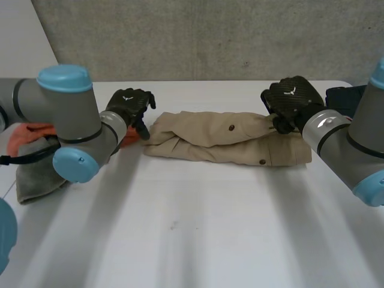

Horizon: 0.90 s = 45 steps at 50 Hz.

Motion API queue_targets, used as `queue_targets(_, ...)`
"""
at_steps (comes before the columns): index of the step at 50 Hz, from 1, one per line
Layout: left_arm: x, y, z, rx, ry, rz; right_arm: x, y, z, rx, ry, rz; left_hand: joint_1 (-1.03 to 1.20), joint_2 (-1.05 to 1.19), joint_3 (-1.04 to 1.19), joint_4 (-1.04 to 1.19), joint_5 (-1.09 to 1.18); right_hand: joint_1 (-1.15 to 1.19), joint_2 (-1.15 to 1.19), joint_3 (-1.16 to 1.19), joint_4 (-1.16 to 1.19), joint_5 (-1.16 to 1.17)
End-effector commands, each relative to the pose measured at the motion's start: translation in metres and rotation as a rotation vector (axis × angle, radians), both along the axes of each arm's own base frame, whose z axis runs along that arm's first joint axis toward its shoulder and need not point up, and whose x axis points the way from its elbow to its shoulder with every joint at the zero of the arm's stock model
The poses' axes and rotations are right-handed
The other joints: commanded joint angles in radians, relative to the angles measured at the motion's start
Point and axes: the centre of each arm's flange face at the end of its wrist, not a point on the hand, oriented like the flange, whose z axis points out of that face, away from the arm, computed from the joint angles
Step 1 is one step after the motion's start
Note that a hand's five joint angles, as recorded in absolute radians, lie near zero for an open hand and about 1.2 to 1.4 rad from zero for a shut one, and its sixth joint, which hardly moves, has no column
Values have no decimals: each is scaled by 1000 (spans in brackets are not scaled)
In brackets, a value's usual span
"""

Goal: Fold the laundry.

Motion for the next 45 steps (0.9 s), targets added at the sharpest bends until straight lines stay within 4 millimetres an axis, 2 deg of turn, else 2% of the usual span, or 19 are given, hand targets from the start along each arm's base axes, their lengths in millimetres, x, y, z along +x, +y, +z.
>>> queue_targets(1,-1,-23,-24,-112,-22,-5,1,22,28,-27,-49,23,14,21,15,28,38,280,212,204,197,233)
queue_targets(9,-14,-26,-48,-119,-39,-70,1,46,54,-35,-134,47,32,39,33,46,56,280,212,204,197,233)
queue_targets(14,-23,-24,-54,-126,-40,-98,1,56,65,-43,-172,59,58,65,59,72,82,280,212,204,197,233)
queue_targets(15,-25,-23,-54,-126,-40,-101,0,58,67,-44,-175,59,90,97,91,104,114,280,212,204,197,233)
queue_targets(17,-28,-22,-56,-126,-36,-108,-1,60,69,-44,-183,62,318,325,319,333,343,280,212,204,197,233)
queue_targets(18,-28,-22,-53,-131,-38,-107,-1,60,69,-43,-185,61,671,678,672,685,695,280,212,204,197,233)
queue_targets(19,-28,-21,-53,-129,-41,-106,-2,58,69,-47,-186,56,901,908,902,915,925,280,212,204,197,233)
queue_targets(23,-18,-19,-38,-141,-83,-34,-9,41,57,-17,-169,17,903,910,904,918,928,280,212,204,197,233)
queue_targets(27,2,-10,-5,-168,-129,77,-19,25,40,32,-131,-34,903,910,904,918,928,280,212,204,197,233)
queue_targets(29,10,9,11,-153,-142,86,-24,24,30,82,-84,-45,903,910,904,918,928,280,212,204,197,233)
queue_targets(31,16,26,15,-119,-161,66,-27,28,25,121,-42,-48,903,910,904,918,928,280,212,204,197,233)
queue_targets(33,24,54,17,-58,-187,16,-33,40,17,186,39,-32,903,910,904,918,928,280,212,204,197,233)
queue_targets(35,29,73,15,-18,-204,-26,-37,48,14,217,101,-11,903,910,904,918,928,280,212,204,197,233)
queue_targets(36,33,92,10,23,-223,-70,-43,56,10,253,169,20,903,910,904,918,928,280,212,204,197,233)
queue_targets(40,41,130,-4,83,-270,-173,-57,80,-6,379,339,118,903,910,904,918,928,280,212,204,197,233)
queue_targets(44,43,141,-22,91,-305,-218,-63,91,-21,462,436,187,892,899,893,906,916,280,212,204,197,233)
queue_targets(45,43,140,-25,87,-311,-217,-62,90,-24,462,433,182,799,806,800,813,823,280,212,204,197,233)
